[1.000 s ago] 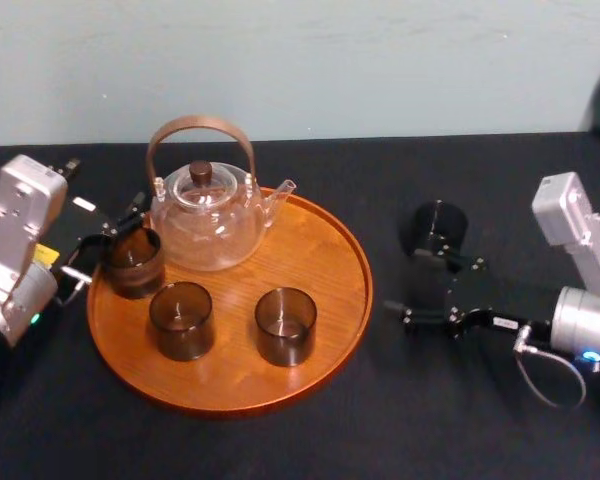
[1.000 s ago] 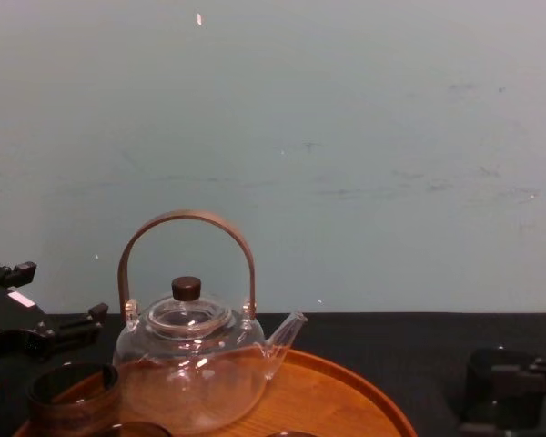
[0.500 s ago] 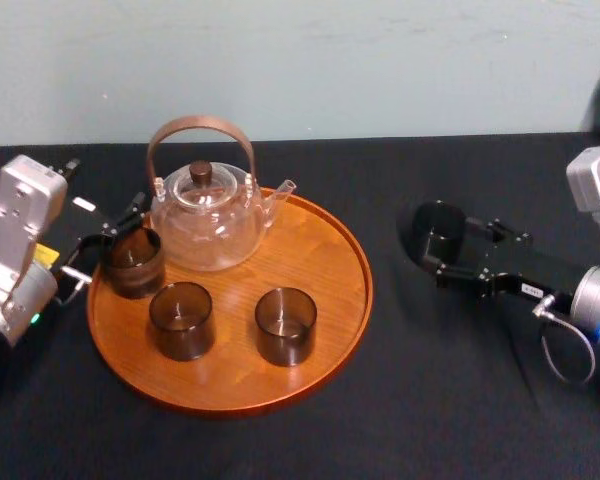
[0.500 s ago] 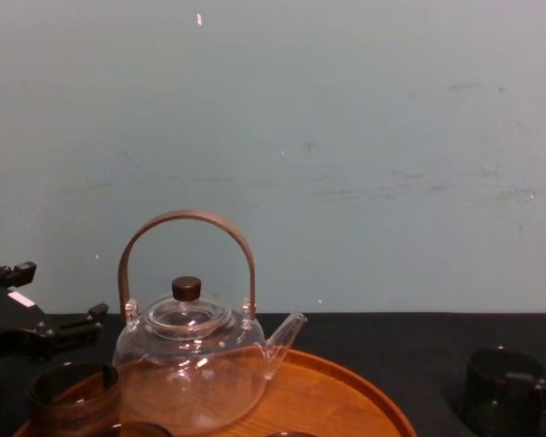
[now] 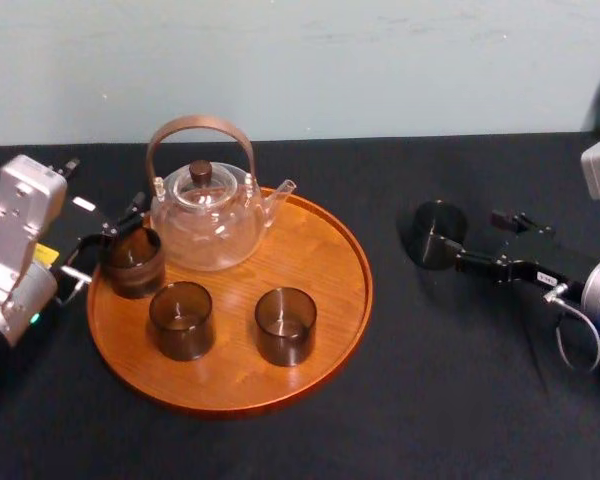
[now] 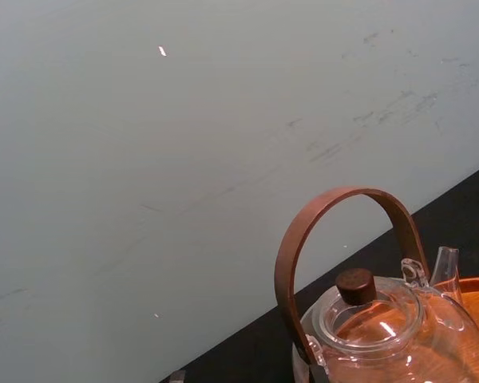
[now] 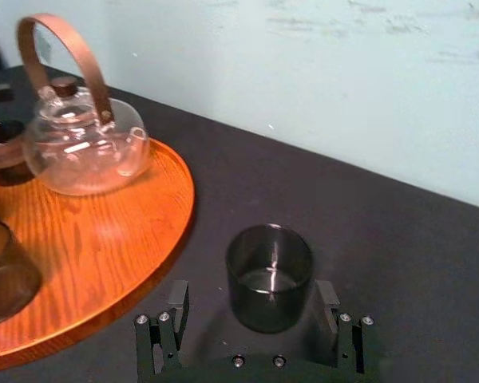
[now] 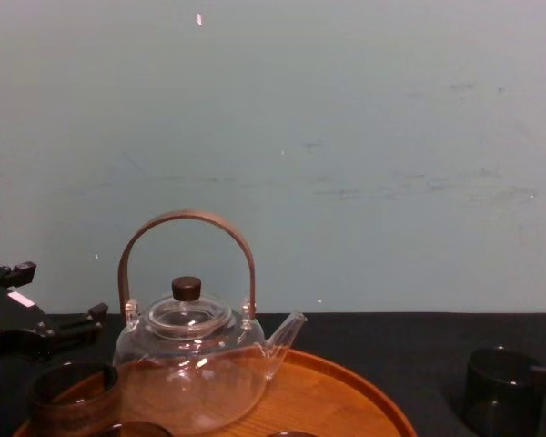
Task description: Pick up the glass from the table and place it on the tray.
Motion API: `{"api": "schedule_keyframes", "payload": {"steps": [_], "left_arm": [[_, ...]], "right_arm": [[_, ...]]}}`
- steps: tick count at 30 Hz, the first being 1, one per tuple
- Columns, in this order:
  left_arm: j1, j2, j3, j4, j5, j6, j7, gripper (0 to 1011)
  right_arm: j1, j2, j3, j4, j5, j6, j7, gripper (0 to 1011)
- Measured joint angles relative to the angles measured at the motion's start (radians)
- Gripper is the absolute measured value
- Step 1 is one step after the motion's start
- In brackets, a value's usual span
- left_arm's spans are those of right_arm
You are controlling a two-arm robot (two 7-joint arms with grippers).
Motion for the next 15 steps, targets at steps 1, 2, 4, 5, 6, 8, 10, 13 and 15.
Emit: {"api": "schedule_keyframes", "payload": {"steps": [1, 2, 4, 5, 6, 8, 10, 13, 15], "left_arm": [[0.0, 0.0, 0.0, 0.0, 0.0, 0.0, 0.0, 1001], [0.0, 0.0, 0.0, 0.0, 0.0, 0.0, 0.0, 1001], [0.0, 0.0, 0.0, 0.0, 0.0, 0.0, 0.0, 1001], [0.0, 0.0, 0.0, 0.0, 0.0, 0.0, 0.0, 1001], [0.0, 0.0, 0.0, 0.0, 0.0, 0.0, 0.0, 1002], [0.0, 0.0, 0.0, 0.0, 0.0, 0.0, 0.0, 1001], [0.0, 0.0, 0.0, 0.0, 0.0, 0.0, 0.0, 1001], [0.0, 0.0, 0.0, 0.0, 0.0, 0.0, 0.0, 1001], [0.0, 0.0, 0.0, 0.0, 0.0, 0.0, 0.0, 1001]], "right_arm": [[0.002, -0.004, 0.002, 0.005, -0.003, 0.009, -0.004, 1002], [0.003, -0.006, 0.003, 0.008, -0.005, 0.014, -0.007, 1002], [0.007, -0.011, 0.003, 0.014, -0.011, 0.035, -0.014, 1002], [0.009, -0.013, 0.003, 0.016, -0.013, 0.043, -0.017, 1002], [0.012, -0.017, 0.003, 0.02, -0.017, 0.058, -0.02, 1002], [0.015, -0.02, 0.002, 0.024, -0.019, 0.071, -0.023, 1002], [0.021, -0.025, 0.0, 0.029, -0.023, 0.09, -0.025, 1002], [0.029, -0.031, -0.002, 0.035, -0.026, 0.111, -0.025, 1002], [0.038, -0.035, -0.007, 0.042, -0.028, 0.127, -0.024, 1002]]}}
